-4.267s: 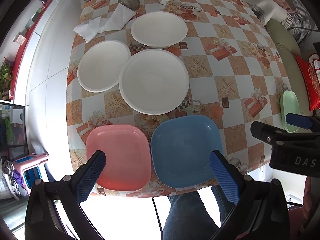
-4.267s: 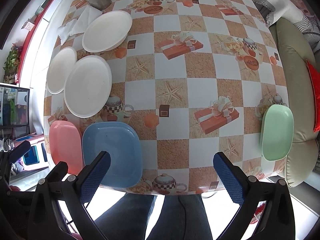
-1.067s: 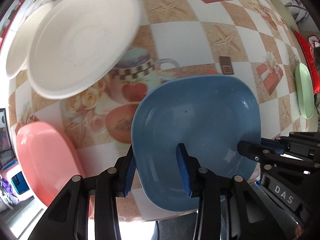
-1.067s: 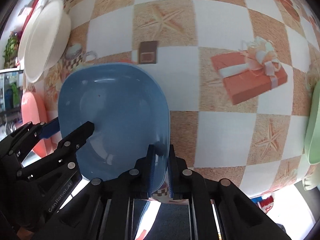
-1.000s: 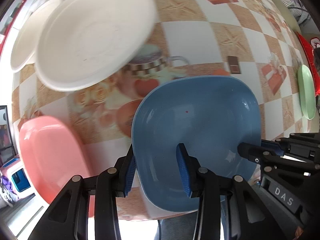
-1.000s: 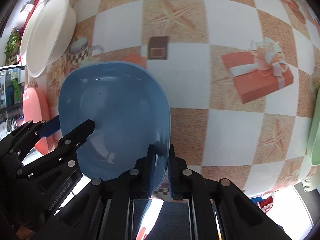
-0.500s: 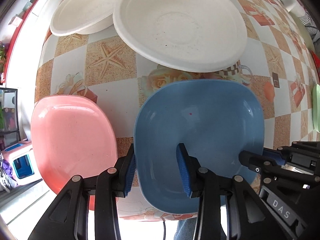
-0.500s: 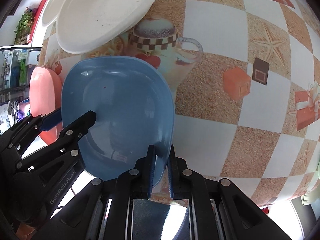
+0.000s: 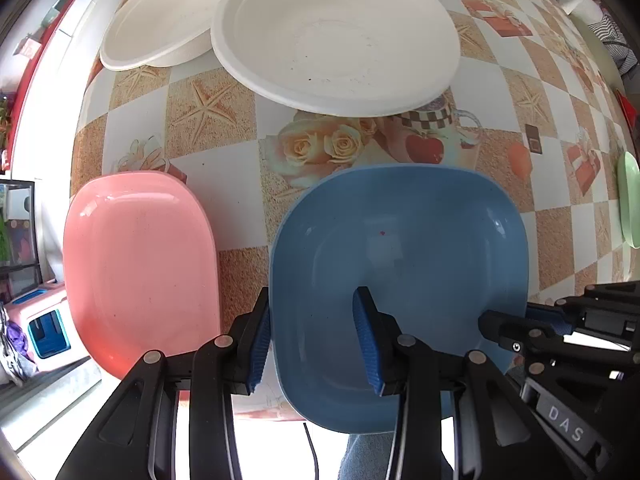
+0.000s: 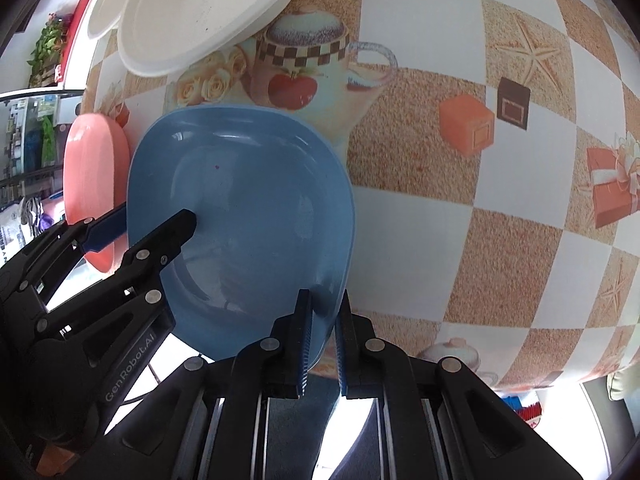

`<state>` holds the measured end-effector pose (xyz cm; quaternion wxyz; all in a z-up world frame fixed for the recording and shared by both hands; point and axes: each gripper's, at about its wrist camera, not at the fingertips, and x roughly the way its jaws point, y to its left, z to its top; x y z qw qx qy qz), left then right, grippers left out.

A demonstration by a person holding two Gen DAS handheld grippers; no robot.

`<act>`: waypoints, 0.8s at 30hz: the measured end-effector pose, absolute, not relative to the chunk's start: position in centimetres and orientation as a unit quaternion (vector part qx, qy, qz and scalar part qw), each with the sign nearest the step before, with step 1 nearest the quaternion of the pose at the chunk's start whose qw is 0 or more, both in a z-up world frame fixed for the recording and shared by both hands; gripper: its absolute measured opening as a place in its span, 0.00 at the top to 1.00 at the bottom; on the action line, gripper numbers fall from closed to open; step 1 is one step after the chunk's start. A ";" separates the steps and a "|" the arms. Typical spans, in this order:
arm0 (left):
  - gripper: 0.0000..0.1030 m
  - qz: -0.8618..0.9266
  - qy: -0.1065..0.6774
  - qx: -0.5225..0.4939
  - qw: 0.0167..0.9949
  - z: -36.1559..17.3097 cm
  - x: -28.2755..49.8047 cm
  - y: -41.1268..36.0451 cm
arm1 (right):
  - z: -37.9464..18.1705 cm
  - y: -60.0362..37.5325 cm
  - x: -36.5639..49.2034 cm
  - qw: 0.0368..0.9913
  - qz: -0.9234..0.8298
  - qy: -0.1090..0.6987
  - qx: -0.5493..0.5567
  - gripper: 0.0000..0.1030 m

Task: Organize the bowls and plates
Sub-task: 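Lift the blue plate with both grippers and lower it onto the pink plate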

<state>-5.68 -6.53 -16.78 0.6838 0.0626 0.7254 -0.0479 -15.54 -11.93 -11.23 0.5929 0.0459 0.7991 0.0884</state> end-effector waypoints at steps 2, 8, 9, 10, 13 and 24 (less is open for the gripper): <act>0.58 -0.048 0.727 0.058 0.682 -16.6 -5.6 -6.6 | -10.9 -11.9 -15.6 0.591 0.088 0.801 0.043 0.88; 0.58 -0.041 0.724 0.051 0.686 -16.0 -6.3 -5.7 | -9.4 -11.9 -14.4 0.594 0.093 0.798 0.031 0.88; 0.58 -0.039 0.724 0.050 0.687 -15.8 -6.3 -5.5 | -9.1 -11.7 -14.4 0.595 0.096 0.797 0.027 0.88; 0.58 -0.037 0.724 0.050 0.688 -14.8 -6.1 -4.9 | -9.0 -11.5 -14.3 0.596 0.098 0.797 0.025 0.88; 0.58 -0.026 0.715 0.054 0.697 -13.6 -6.2 -4.5 | -8.3 -10.9 -14.1 0.597 0.107 0.795 0.022 0.88; 0.58 0.016 0.702 0.052 0.710 -10.9 -6.5 -0.9 | -6.2 -6.4 -12.7 0.606 0.157 0.780 0.002 0.88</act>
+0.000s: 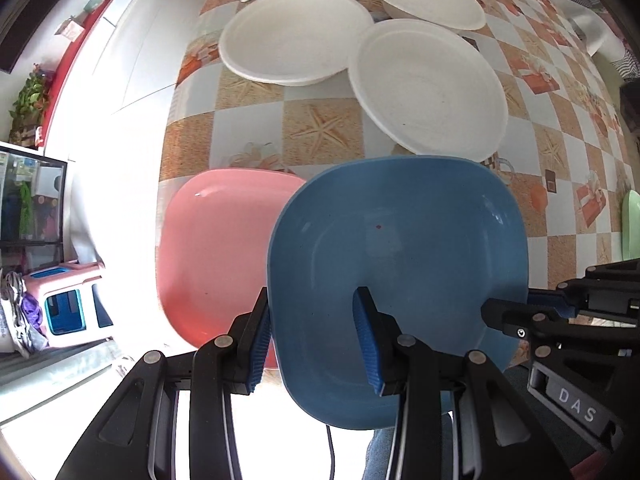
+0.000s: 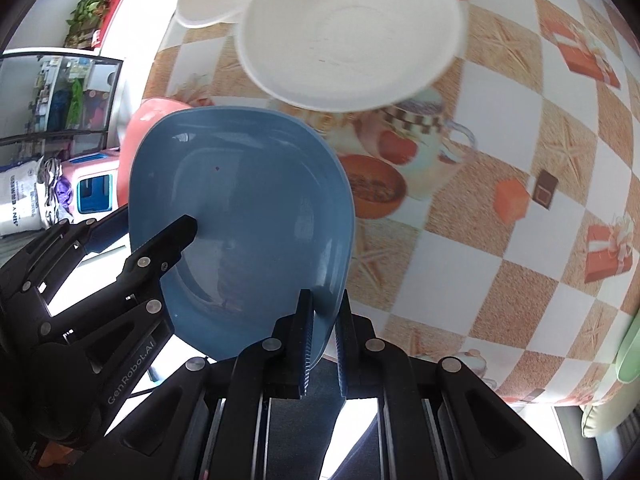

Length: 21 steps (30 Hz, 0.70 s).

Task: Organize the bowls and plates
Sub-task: 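Lift the blue plate with both grippers and lower it onto the pink plate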

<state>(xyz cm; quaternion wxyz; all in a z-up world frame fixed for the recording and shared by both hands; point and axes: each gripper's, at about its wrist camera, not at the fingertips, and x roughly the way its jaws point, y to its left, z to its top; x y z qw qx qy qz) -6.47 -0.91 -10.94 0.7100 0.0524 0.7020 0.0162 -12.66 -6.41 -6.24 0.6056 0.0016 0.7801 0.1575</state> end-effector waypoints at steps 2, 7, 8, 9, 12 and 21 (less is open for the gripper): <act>0.58 0.025 0.703 0.048 0.709 -11.1 -6.0 0.4 | -6.3 -4.8 -12.7 0.604 0.165 0.779 -0.005 0.88; 0.58 0.044 0.700 0.047 0.711 -10.5 -5.2 4.5 | -7.4 -1.5 -12.8 0.594 0.183 0.783 -0.007 0.88; 0.58 0.048 0.700 0.049 0.711 -10.5 -5.2 5.1 | -7.5 -0.8 -12.8 0.593 0.188 0.783 -0.007 0.88; 0.58 0.051 0.699 0.052 0.712 -10.5 -5.1 5.6 | -7.7 0.1 -12.7 0.593 0.192 0.782 -0.010 0.88; 0.58 0.063 0.697 0.060 0.711 -11.3 -4.9 6.6 | -8.5 1.6 -12.4 0.586 0.193 0.787 0.002 0.88; 0.48 0.073 0.692 0.062 0.716 -12.5 -3.9 9.0 | -10.0 4.5 -12.4 0.577 0.191 0.794 0.027 0.87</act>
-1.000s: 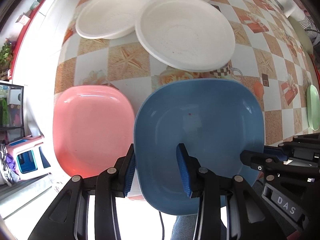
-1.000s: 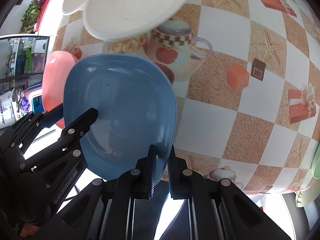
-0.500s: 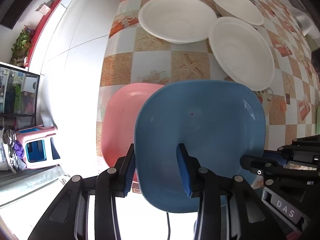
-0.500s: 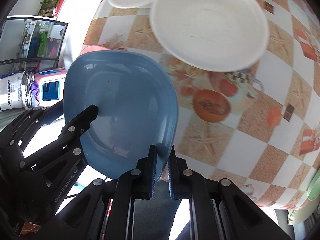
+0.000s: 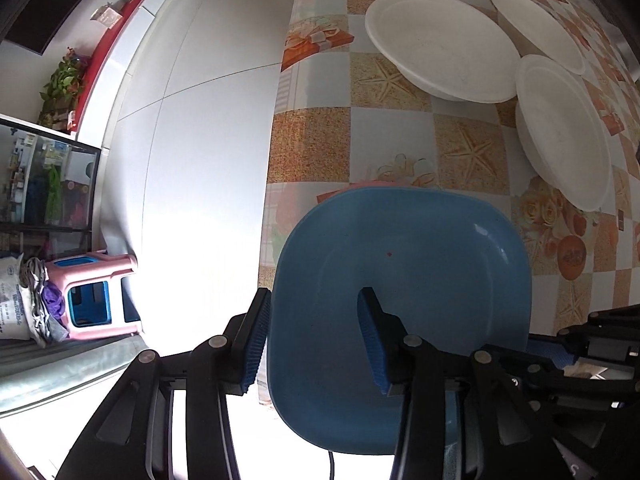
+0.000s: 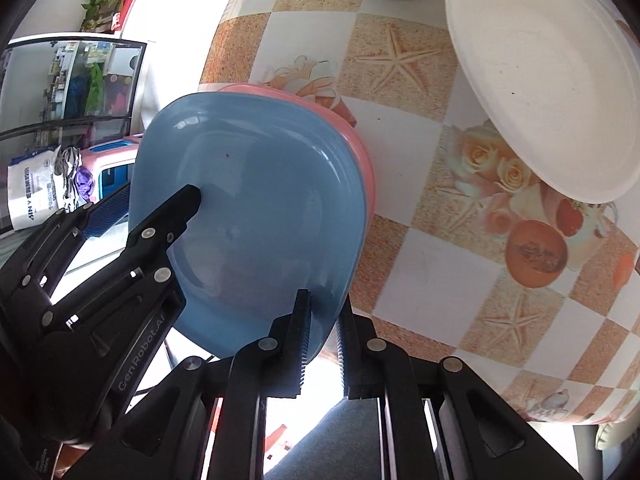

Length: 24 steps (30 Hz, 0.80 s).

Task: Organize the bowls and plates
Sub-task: 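Lift the blue plate with both grippers and lower it onto the pink plate, then open both grippers and withdraw from the blue plate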

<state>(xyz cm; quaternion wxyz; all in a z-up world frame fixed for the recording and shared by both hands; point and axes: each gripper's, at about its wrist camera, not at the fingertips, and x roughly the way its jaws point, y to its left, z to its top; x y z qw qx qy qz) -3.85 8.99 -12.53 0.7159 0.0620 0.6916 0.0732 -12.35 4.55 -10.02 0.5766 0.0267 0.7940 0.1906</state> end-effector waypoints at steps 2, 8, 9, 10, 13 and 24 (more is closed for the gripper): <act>0.30 0.081 0.687 0.069 0.719 -12.4 -3.8 9.0 | -9.9 4.3 -12.4 0.576 0.197 0.793 0.031 0.87; 0.22 0.096 0.684 0.060 0.720 -12.1 -4.3 9.3 | -9.3 4.6 -12.4 0.596 0.203 0.776 -0.036 0.16; 0.22 0.095 0.686 0.059 0.719 -12.0 -4.4 9.1 | -9.1 4.2 -12.6 0.597 0.207 0.774 -0.041 0.16; 0.22 0.093 0.688 0.058 0.718 -12.0 -4.5 8.9 | -9.0 3.8 -12.6 0.597 0.206 0.774 -0.045 0.16; 0.22 0.083 0.689 0.056 0.718 -11.7 -4.9 7.7 | -9.1 2.6 -13.0 0.601 0.190 0.775 -0.053 0.16; 0.21 -0.012 0.697 0.086 0.712 -11.3 -4.9 -1.6 | -9.5 -4.4 -12.9 0.610 0.094 0.787 -0.006 0.16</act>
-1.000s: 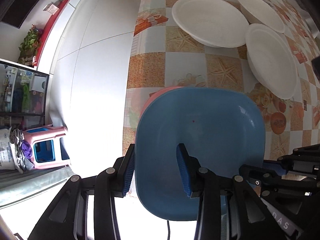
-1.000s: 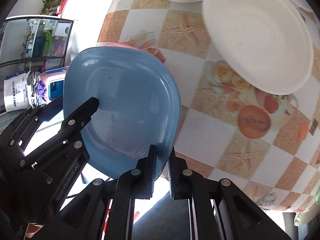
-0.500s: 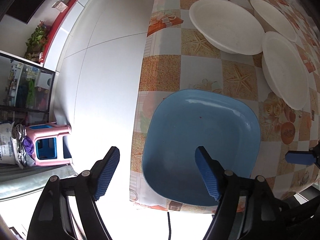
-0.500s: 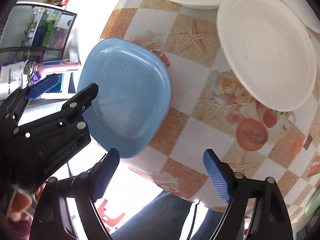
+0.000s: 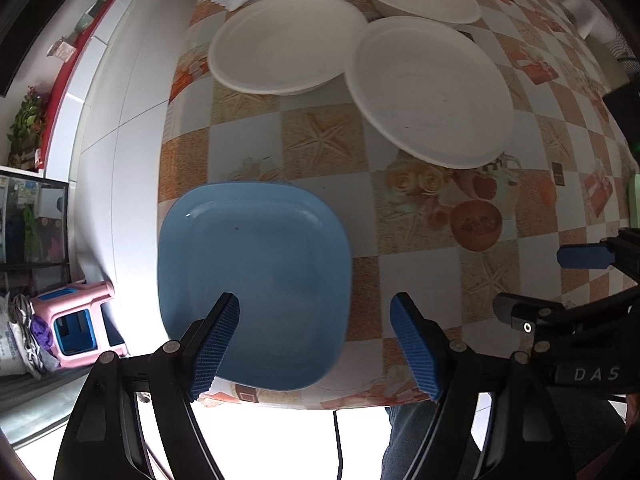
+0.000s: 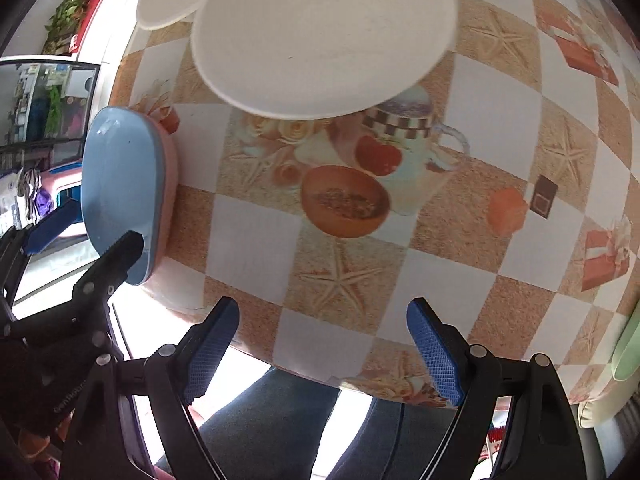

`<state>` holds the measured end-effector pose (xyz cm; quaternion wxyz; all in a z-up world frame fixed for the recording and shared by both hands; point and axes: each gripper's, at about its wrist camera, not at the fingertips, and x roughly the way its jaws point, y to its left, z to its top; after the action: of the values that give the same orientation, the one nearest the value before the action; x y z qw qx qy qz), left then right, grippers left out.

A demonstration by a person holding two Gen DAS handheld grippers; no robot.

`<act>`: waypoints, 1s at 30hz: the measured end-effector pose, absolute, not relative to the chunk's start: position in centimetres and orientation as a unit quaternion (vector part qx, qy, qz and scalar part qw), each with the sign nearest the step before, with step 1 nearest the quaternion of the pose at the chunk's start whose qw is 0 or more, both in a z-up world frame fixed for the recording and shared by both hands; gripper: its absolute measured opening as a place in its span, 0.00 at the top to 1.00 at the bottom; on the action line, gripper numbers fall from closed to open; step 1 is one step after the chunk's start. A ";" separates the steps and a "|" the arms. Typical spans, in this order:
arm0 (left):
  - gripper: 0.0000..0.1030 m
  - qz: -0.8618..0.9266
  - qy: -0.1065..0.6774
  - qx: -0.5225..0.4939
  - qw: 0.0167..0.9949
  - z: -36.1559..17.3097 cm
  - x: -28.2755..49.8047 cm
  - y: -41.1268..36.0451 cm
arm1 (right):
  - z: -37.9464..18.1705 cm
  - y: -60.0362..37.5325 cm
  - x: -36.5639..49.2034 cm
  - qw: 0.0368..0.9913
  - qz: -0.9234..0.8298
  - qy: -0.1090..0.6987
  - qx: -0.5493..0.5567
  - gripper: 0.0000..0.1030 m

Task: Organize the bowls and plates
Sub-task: 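Open both grippers and withdraw from the blue plate, then move both grippers to the mint-green square plate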

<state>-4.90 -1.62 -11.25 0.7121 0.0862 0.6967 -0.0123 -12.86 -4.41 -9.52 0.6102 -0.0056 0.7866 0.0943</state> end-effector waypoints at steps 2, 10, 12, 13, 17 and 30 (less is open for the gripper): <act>0.21 -0.032 0.699 0.084 0.709 -11.2 -4.6 -3.1 | -9.3 -6.0 -12.8 0.617 0.077 0.783 -0.001 0.16; 0.21 -0.097 0.714 0.098 0.686 -11.6 -3.7 -9.5 | -8.7 -11.1 -13.5 0.629 0.020 0.777 0.022 0.16; 0.21 -0.105 0.716 0.102 0.683 -11.9 -3.5 -10.7 | -8.7 -11.9 -13.8 0.630 0.002 0.776 0.032 0.16; 0.21 -0.110 0.717 0.102 0.680 -12.0 -3.5 -11.2 | -8.5 -12.8 -14.0 0.632 -0.005 0.775 0.033 0.16; 0.21 -0.126 0.727 0.102 0.667 -12.6 -3.4 -12.7 | -8.1 -13.7 -14.6 0.644 -0.036 0.763 0.035 0.16; 0.21 -0.107 0.728 0.115 0.667 -11.3 -2.0 -20.2 | -6.6 -18.5 -15.0 0.662 -0.061 0.745 0.055 0.16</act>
<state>-1.97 -20.16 -11.25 0.6675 0.1151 0.7278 -0.1074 -15.04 -18.52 -6.57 0.6621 0.0553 0.7449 -0.0612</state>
